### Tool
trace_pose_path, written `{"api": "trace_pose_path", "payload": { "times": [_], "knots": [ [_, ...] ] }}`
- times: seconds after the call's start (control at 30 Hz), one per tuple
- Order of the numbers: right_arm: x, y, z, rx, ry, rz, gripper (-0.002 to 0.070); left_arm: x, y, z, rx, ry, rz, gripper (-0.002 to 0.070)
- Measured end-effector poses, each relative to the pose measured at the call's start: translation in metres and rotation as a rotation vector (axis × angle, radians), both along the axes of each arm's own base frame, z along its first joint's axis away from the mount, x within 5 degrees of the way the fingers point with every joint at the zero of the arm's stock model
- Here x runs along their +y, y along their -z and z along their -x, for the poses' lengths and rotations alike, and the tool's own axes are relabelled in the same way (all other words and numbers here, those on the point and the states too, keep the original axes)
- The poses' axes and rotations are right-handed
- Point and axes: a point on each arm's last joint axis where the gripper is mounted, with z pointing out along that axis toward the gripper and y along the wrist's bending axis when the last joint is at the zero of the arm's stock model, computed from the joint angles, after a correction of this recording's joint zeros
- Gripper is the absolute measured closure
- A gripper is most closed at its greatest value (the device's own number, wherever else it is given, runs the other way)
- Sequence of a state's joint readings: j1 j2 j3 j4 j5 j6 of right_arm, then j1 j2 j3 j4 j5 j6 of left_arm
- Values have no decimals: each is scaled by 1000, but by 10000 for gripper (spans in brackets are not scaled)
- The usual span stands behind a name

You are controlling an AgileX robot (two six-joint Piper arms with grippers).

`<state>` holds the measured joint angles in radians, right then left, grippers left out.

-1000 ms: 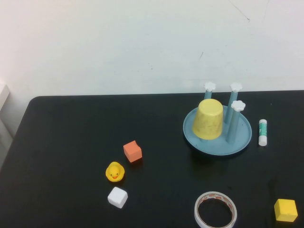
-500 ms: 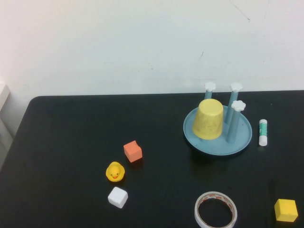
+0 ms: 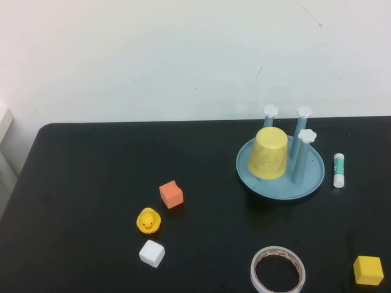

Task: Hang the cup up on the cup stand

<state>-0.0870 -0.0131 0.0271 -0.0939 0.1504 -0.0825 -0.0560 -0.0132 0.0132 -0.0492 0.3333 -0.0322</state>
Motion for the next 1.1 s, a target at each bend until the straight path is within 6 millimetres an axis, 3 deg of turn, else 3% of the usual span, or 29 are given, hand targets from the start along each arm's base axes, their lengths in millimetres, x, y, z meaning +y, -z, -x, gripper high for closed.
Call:
{"api": "trace_pose_path", "payload": {
  "times": [0.33,1.1],
  "knots": [
    [4,15,3,169,-53,-80,678,0,0,0,0,0,0,675],
    [5,15,4,183,-38,-148,678,0,0,0,0,0,-1,675]
  ]
}}
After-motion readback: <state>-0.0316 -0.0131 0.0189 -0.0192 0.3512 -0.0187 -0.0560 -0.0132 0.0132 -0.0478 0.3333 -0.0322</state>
